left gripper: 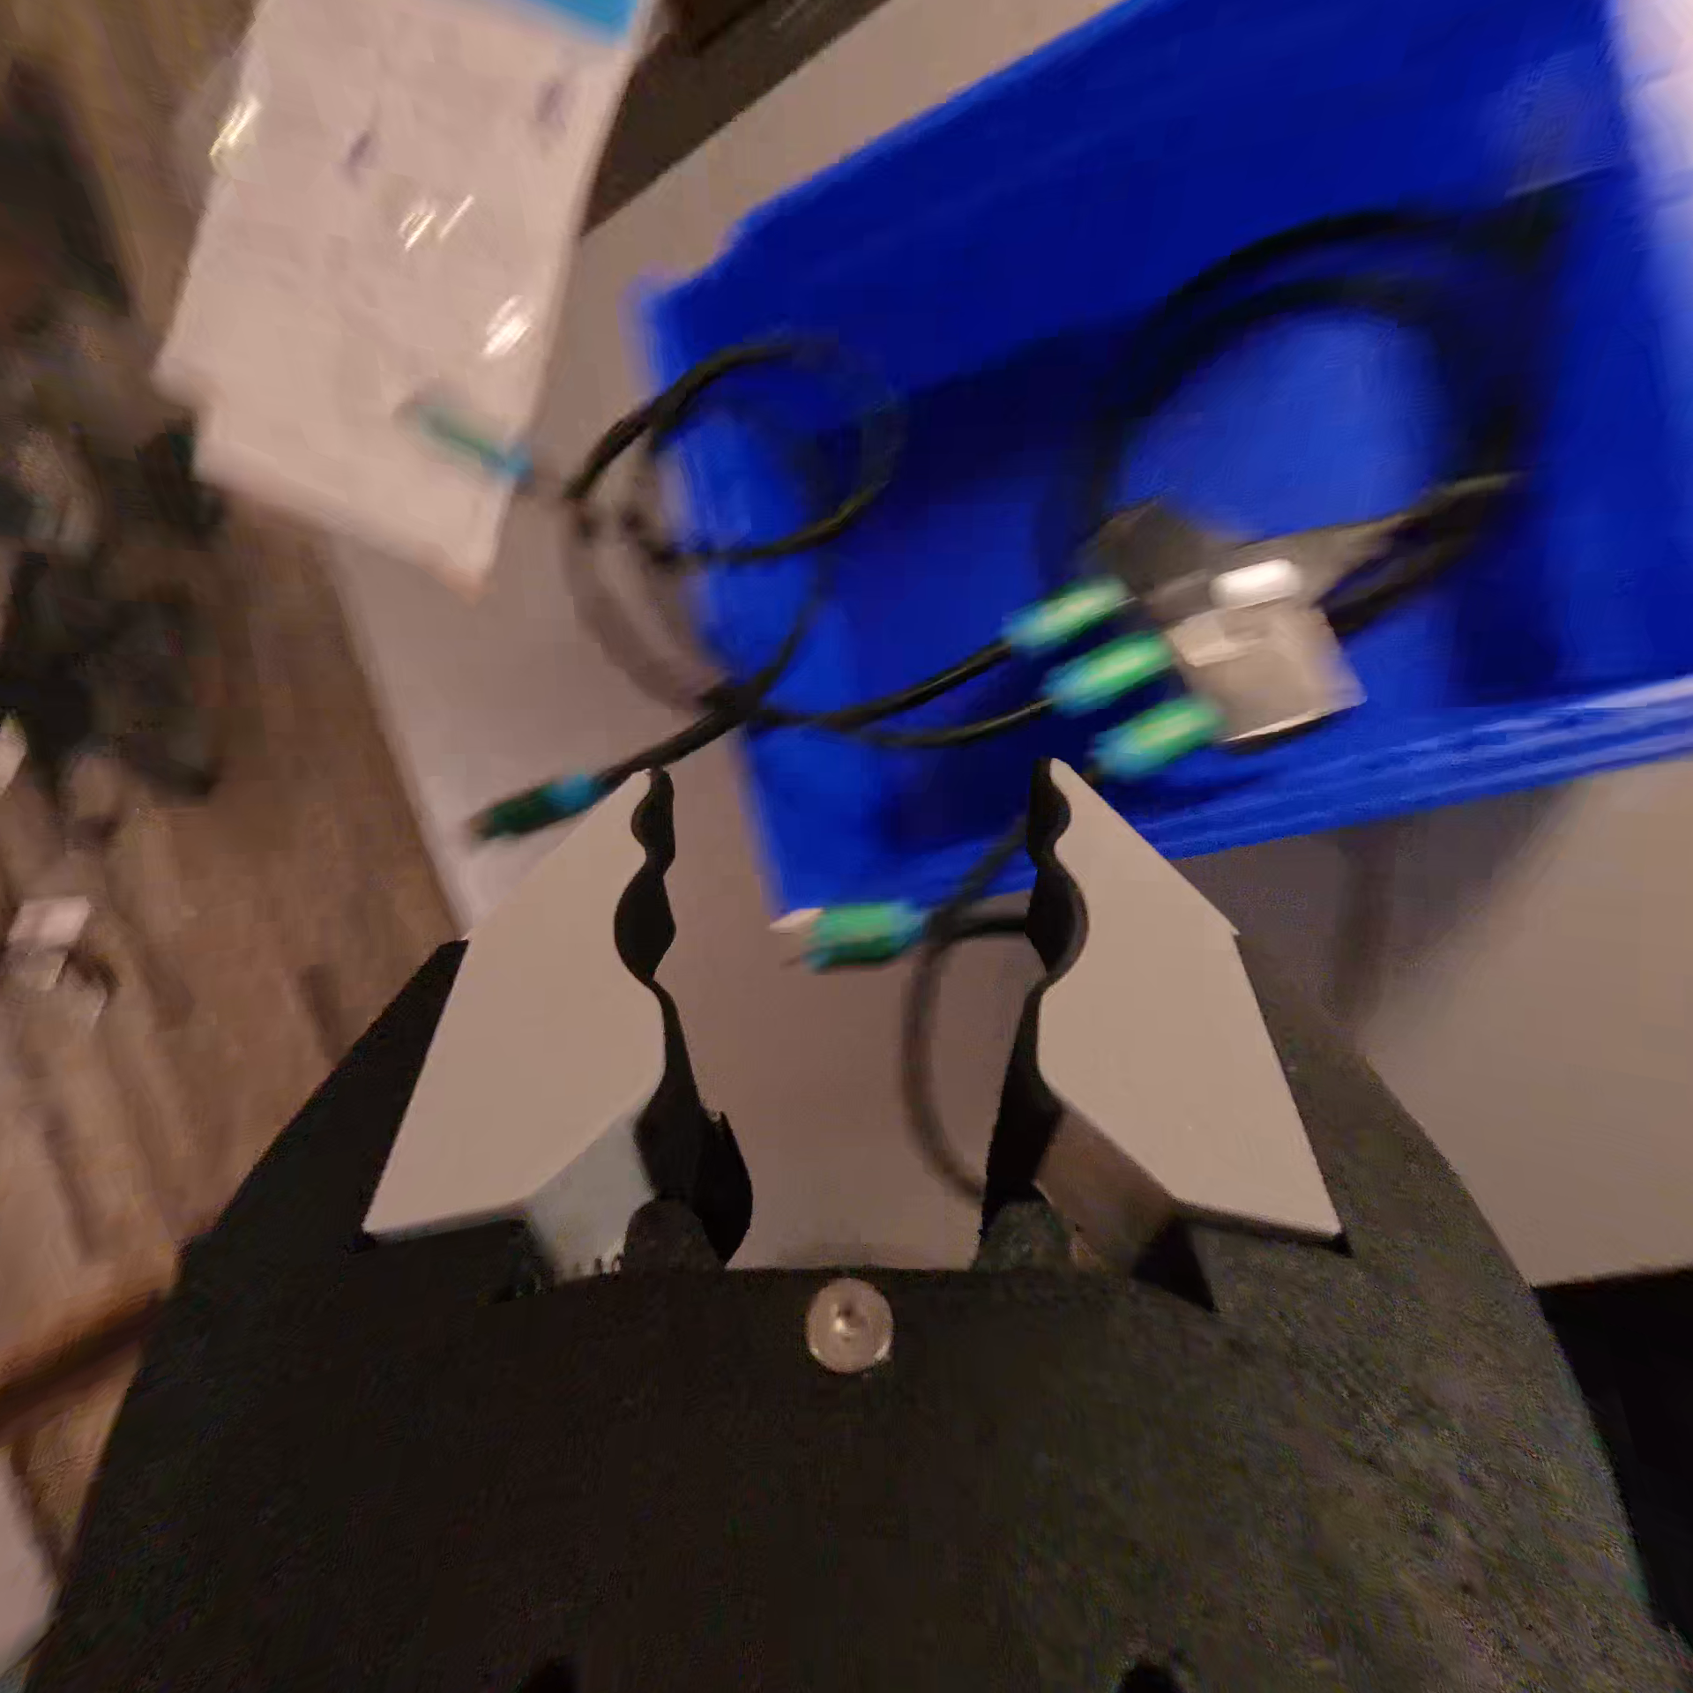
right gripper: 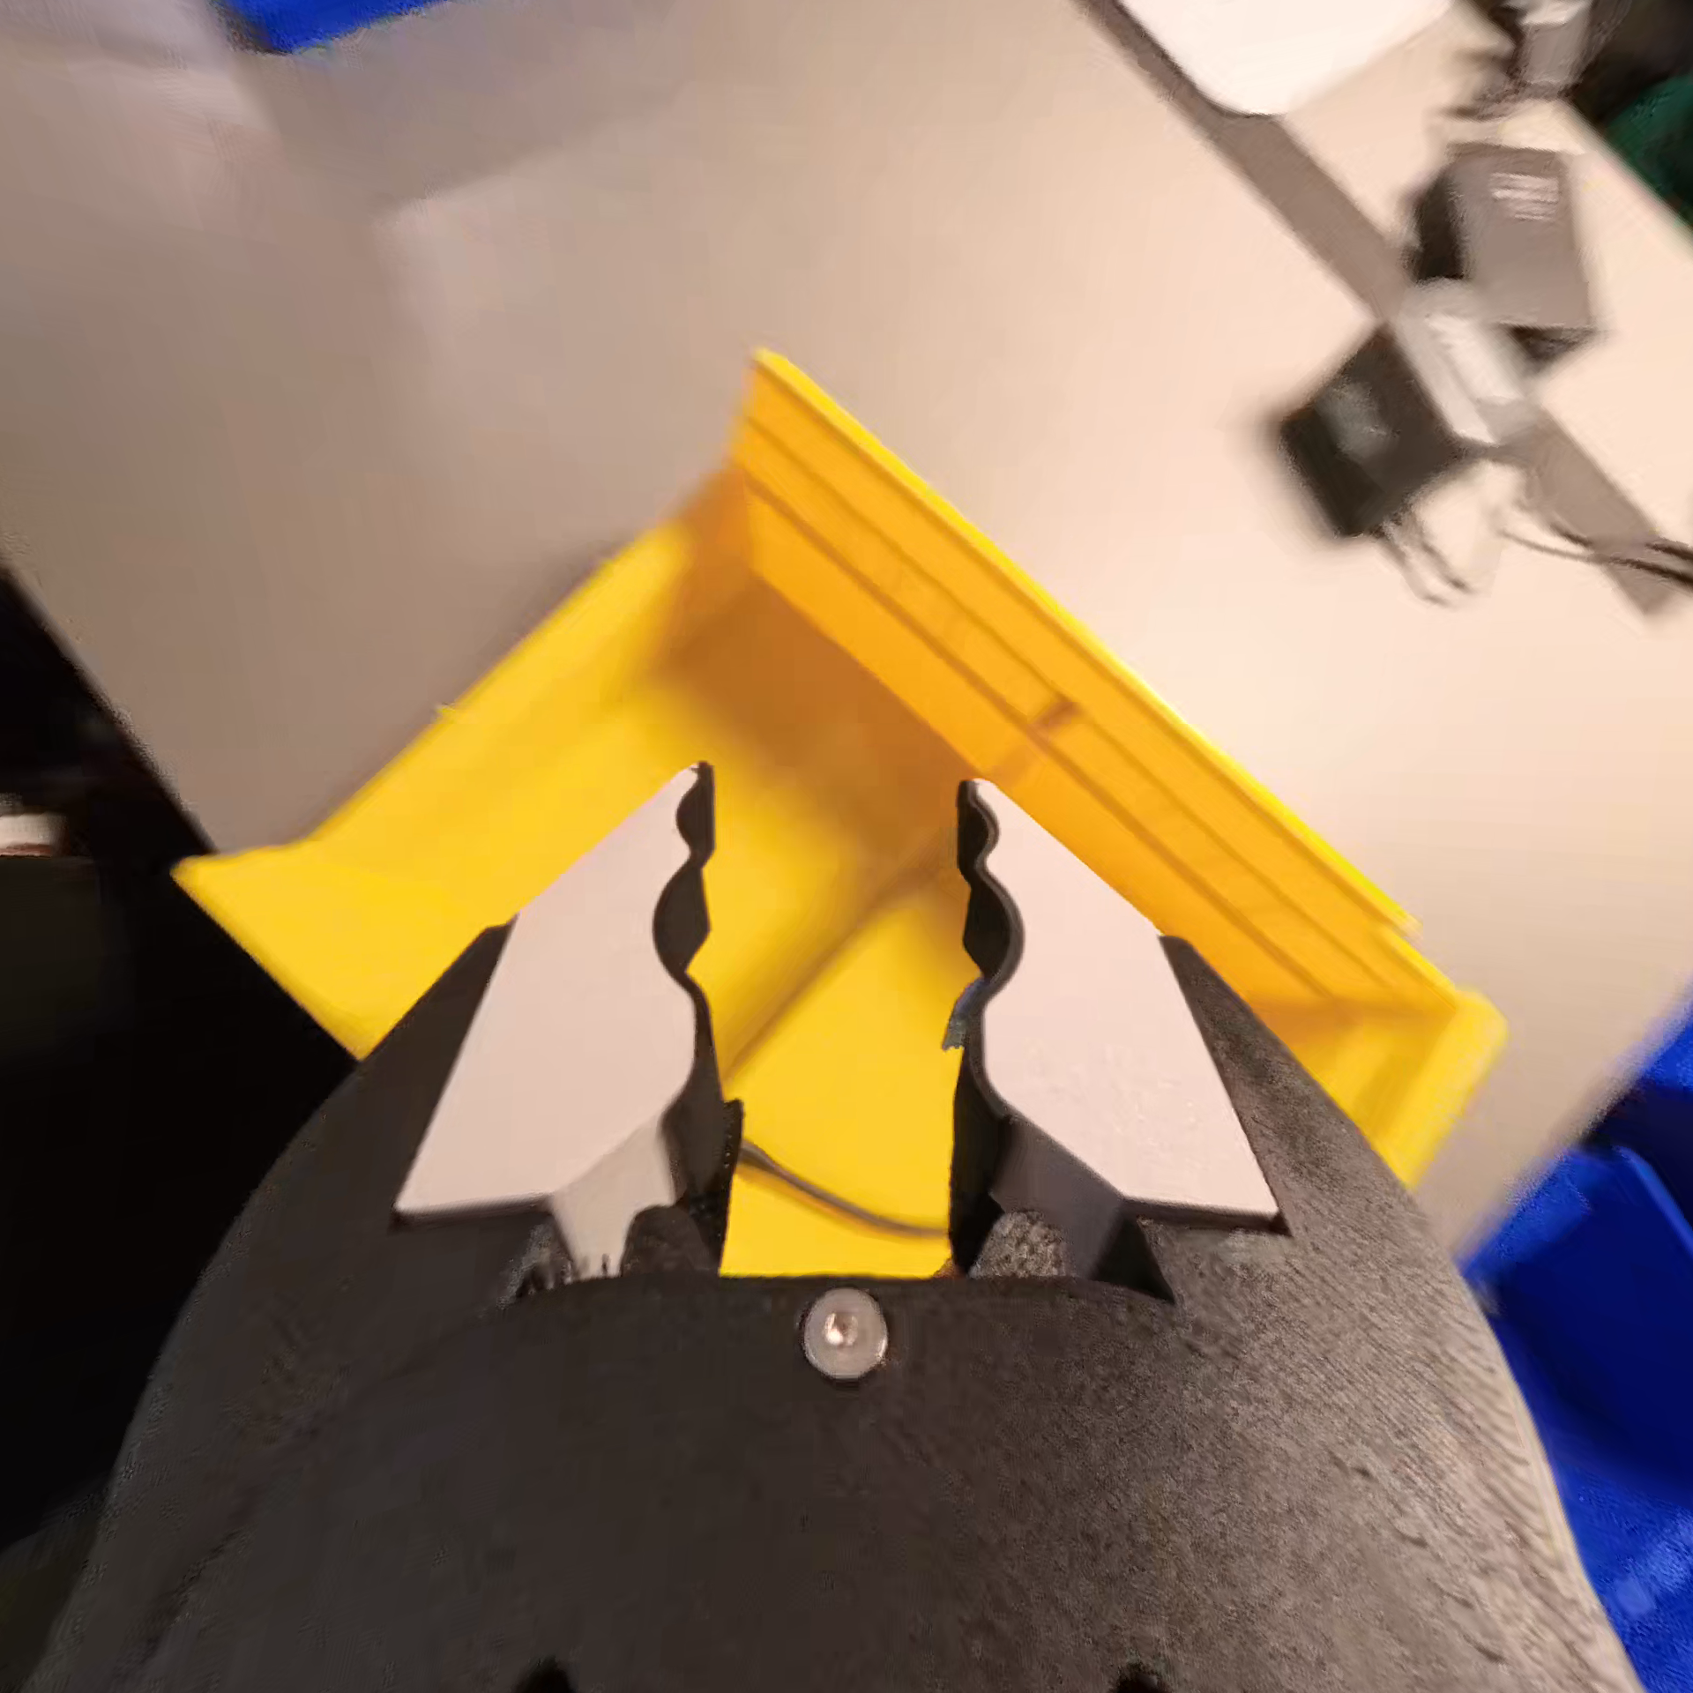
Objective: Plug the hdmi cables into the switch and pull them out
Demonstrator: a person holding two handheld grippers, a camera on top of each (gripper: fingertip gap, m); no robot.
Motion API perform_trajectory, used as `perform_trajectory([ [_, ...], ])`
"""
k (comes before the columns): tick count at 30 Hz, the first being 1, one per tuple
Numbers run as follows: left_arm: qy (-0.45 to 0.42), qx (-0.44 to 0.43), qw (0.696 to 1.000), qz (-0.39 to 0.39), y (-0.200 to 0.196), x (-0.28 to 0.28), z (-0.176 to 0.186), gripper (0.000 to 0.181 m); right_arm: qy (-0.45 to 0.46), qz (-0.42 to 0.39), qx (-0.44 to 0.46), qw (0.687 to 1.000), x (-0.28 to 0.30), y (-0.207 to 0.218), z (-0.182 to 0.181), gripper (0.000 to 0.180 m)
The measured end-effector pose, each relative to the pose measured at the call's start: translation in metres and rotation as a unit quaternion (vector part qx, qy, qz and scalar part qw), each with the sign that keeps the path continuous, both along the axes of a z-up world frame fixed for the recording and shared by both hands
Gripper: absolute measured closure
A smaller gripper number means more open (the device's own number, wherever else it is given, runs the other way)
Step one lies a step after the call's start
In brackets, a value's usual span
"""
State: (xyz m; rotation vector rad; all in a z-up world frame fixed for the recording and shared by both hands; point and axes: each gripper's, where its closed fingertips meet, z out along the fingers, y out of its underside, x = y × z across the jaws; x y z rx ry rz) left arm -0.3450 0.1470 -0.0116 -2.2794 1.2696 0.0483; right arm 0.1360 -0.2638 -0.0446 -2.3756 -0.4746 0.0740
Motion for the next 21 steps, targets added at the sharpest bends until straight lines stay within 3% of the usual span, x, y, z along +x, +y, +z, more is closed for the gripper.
perform_trajectory([
  [1,-0.025,-0.013,0.998,-0.052,-0.023,0.035,-0.001,0.103,0.003,0.018,-0.017,1.0,-0.02,0.011,-0.011,0.121],
  [5,-0.061,-0.1,0.972,-0.202,-0.115,0.159,-0.042,0.103,-0.023,0.048,-0.095,0.994,-0.074,0.054,-0.068,0.11],
  [8,-0.004,-0.146,0.971,-0.192,-0.136,0.202,-0.101,0.105,-0.086,0.026,-0.135,0.987,-0.081,0.076,-0.1,0.109],
  [10,0.065,-0.119,0.978,-0.158,-0.121,0.204,-0.132,0.104,-0.143,0.017,-0.154,0.978,-0.076,0.082,-0.11,0.112],
  [12,0.096,-0.107,0.977,-0.156,-0.119,0.201,-0.141,0.138,-0.19,0.022,-0.155,0.969,-0.067,0.084,-0.11,0.132],
  [13,0.094,-0.087,0.979,-0.159,-0.116,0.201,-0.138,0.148,-0.195,0.034,-0.154,0.968,-0.068,0.083,-0.11,0.133],
  [17,0.093,-0.097,0.971,-0.198,-0.131,0.175,-0.139,0.149,-0.185,0.105,-0.15,0.966,-0.073,0.061,-0.11,0.132],
  [21,0.149,-0.112,0.957,-0.224,-0.147,0.103,-0.139,0.152,-0.219,0.184,-0.184,0.94,-0.061,0.006,-0.11,0.138],
])
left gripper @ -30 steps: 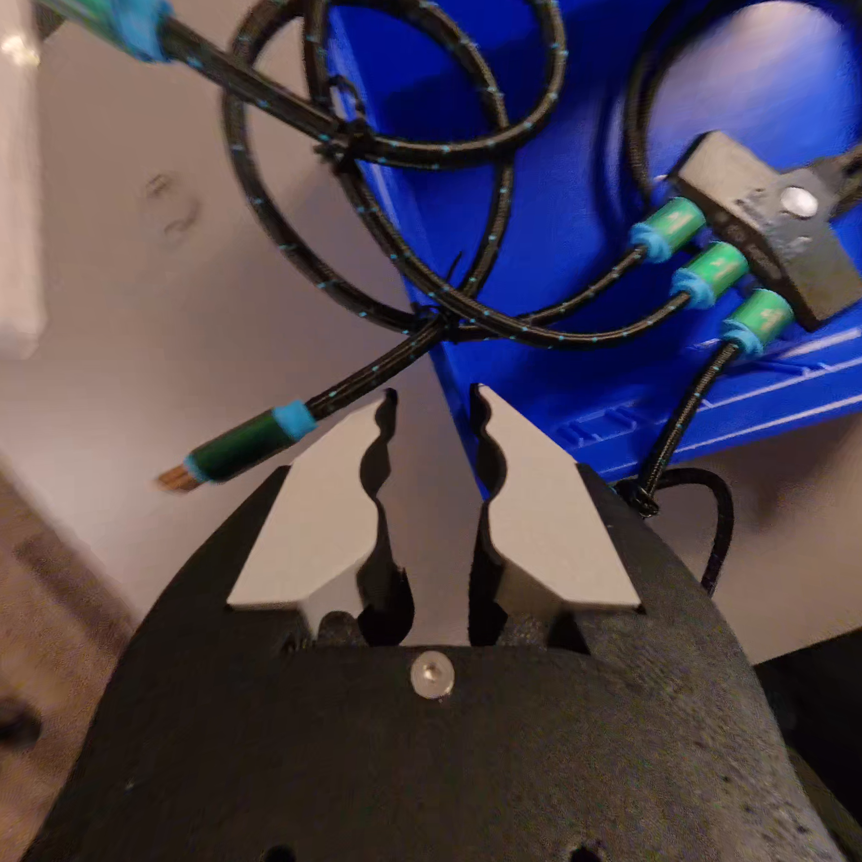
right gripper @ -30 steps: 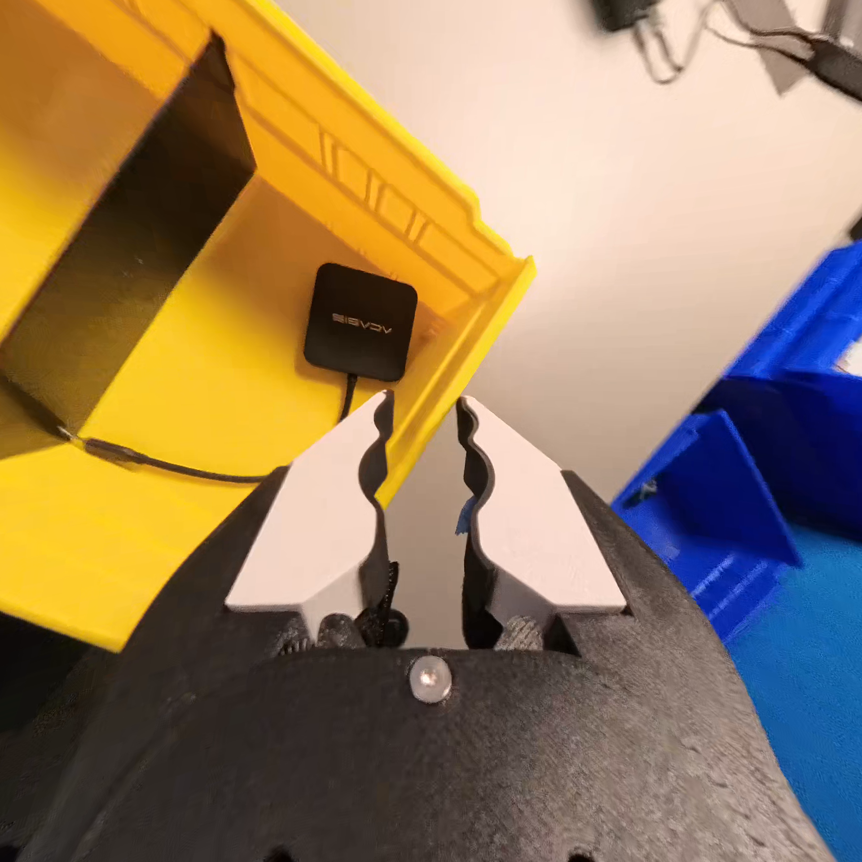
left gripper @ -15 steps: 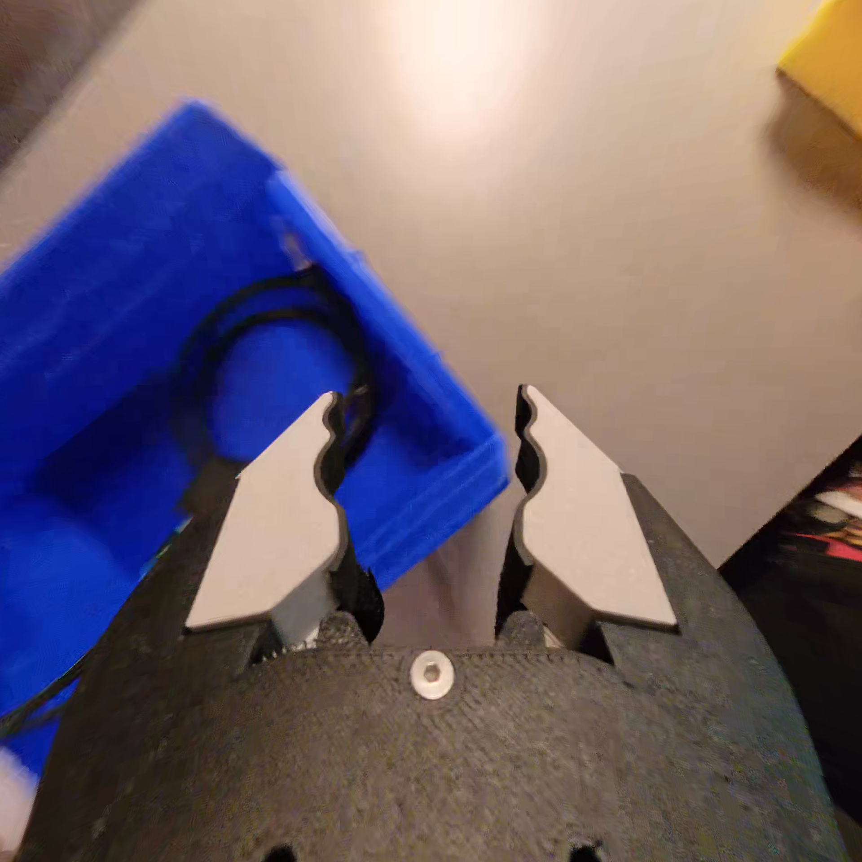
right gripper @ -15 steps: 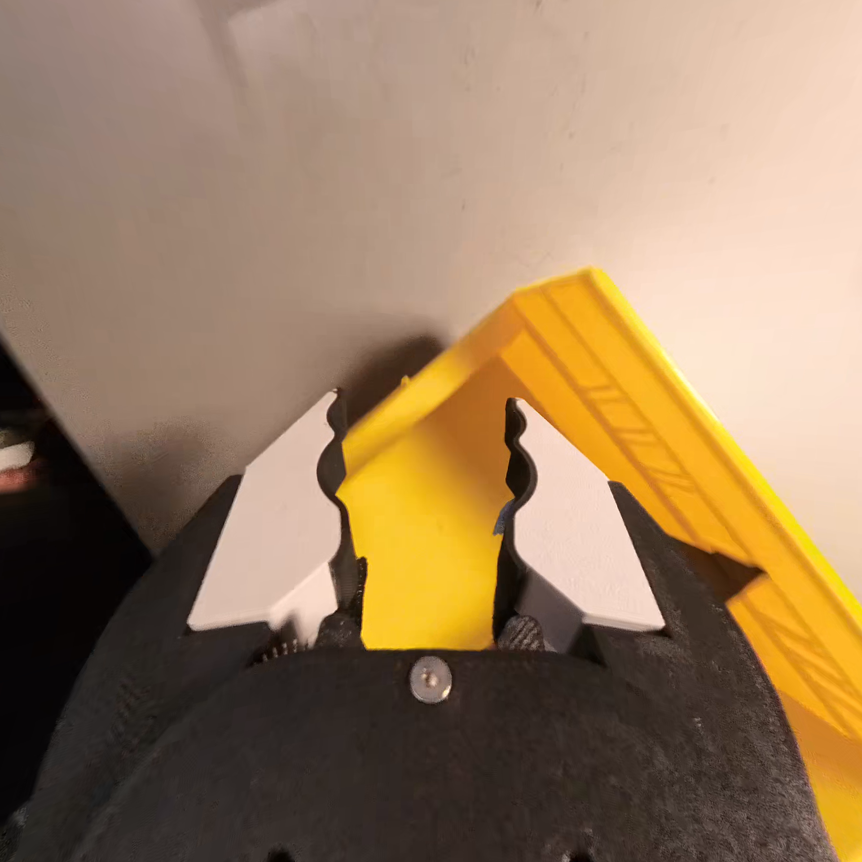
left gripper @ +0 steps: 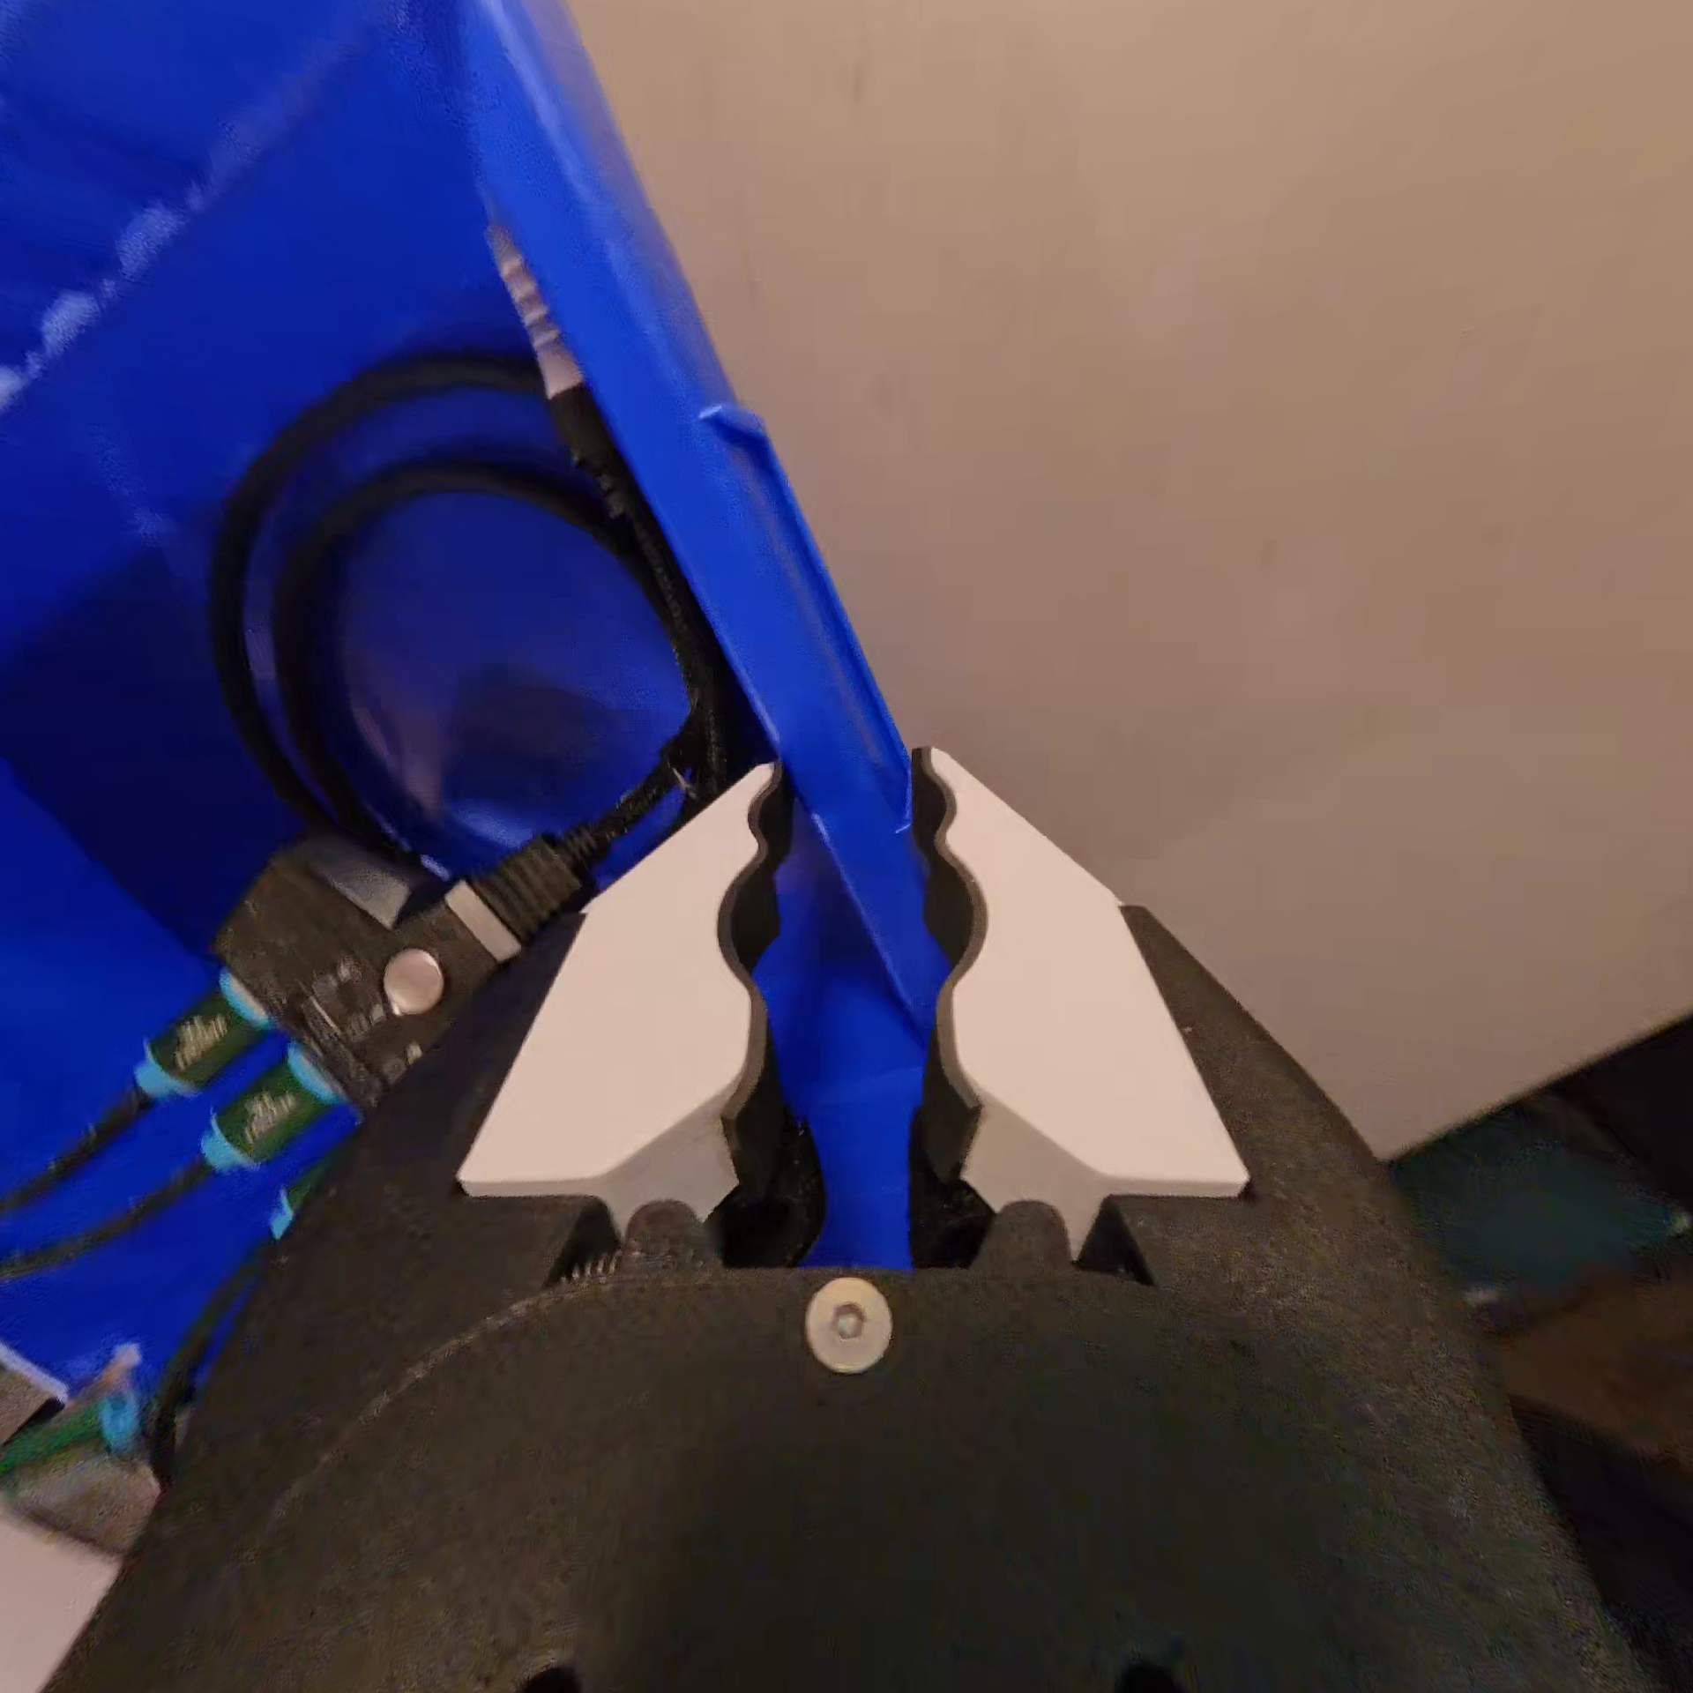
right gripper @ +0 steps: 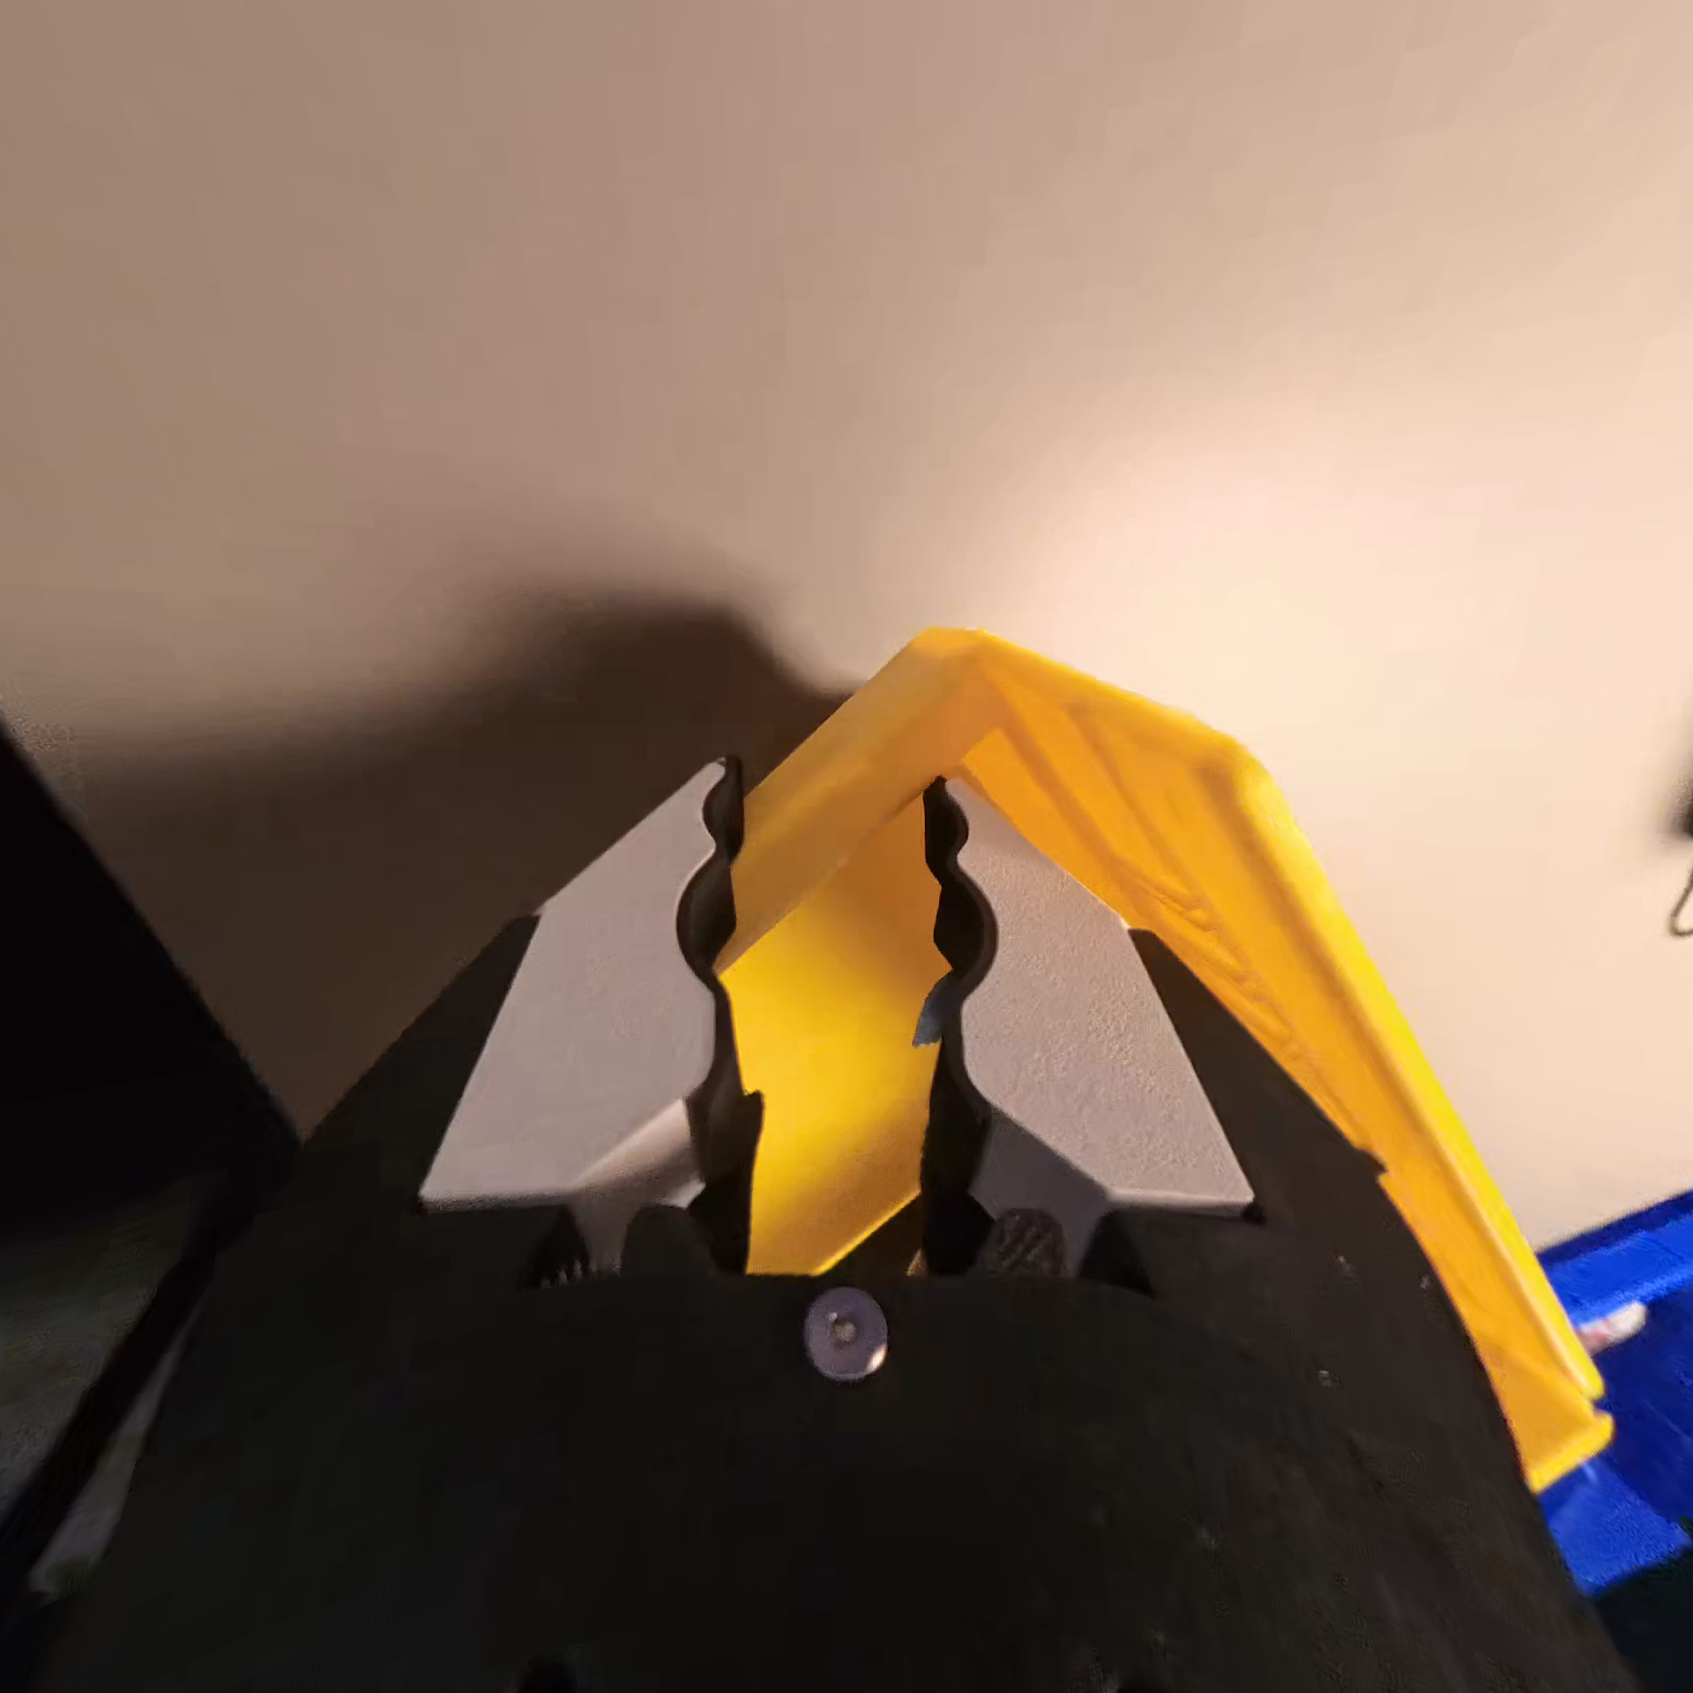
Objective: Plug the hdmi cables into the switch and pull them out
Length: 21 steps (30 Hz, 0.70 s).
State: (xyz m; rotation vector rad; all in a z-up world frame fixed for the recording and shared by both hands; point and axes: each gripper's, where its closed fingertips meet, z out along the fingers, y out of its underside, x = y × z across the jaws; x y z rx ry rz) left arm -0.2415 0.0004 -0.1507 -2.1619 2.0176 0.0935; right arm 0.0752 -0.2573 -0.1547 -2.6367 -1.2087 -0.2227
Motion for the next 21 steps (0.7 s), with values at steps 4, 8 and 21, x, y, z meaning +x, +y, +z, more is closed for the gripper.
perform_trajectory([
  [4,0.035,0.087,0.993,0.073,0.007,-0.075,0.015,0.137,-0.03,-0.075,0.004,0.997,0.029,-0.045,0.007,0.142],
  [8,-0.208,0.15,0.953,0.159,-0.006,-0.056,0.056,0.113,0.099,-0.293,0.202,0.929,0.036,-0.041,0.039,0.096],
  [21,-0.441,0.255,0.792,0.336,0.062,0.038,0.05,0.14,0.204,-0.482,0.495,0.693,0.068,0.022,0.055,0.104],
])
